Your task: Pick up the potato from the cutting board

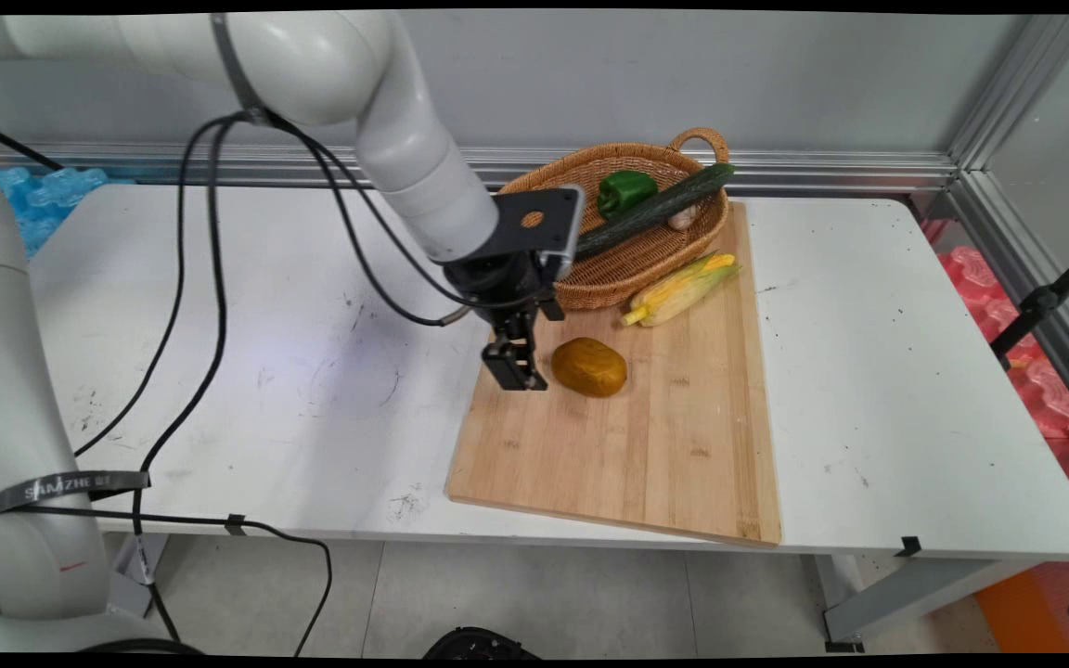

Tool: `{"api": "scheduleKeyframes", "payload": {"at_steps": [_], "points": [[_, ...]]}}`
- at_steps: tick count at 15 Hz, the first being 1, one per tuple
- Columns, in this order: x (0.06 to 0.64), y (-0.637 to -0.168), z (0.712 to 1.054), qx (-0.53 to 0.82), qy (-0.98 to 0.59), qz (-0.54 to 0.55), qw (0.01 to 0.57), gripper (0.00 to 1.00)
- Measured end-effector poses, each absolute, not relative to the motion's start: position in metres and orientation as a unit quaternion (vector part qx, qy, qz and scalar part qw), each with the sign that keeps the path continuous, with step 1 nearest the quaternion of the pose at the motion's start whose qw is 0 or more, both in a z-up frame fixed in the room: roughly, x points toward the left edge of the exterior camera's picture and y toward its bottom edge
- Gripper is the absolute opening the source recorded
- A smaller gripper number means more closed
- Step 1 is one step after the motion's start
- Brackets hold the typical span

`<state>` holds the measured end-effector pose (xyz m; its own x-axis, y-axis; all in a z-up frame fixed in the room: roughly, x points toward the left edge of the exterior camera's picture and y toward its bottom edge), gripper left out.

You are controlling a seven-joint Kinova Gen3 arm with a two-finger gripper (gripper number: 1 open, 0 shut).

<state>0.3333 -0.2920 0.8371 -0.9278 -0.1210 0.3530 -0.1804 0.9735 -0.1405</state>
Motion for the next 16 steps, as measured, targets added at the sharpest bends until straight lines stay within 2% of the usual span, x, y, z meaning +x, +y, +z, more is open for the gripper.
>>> {"api": "scheduleKeyframes", "payload": {"at_steps": [15, 16], "points": [[0.300, -0.332, 0.793, 0.056, -0.977, 0.089, 0.183, 1.00], [0.299, -0.333, 0.792, 0.053, -0.978, 0.087, 0.182, 0.00]]}}
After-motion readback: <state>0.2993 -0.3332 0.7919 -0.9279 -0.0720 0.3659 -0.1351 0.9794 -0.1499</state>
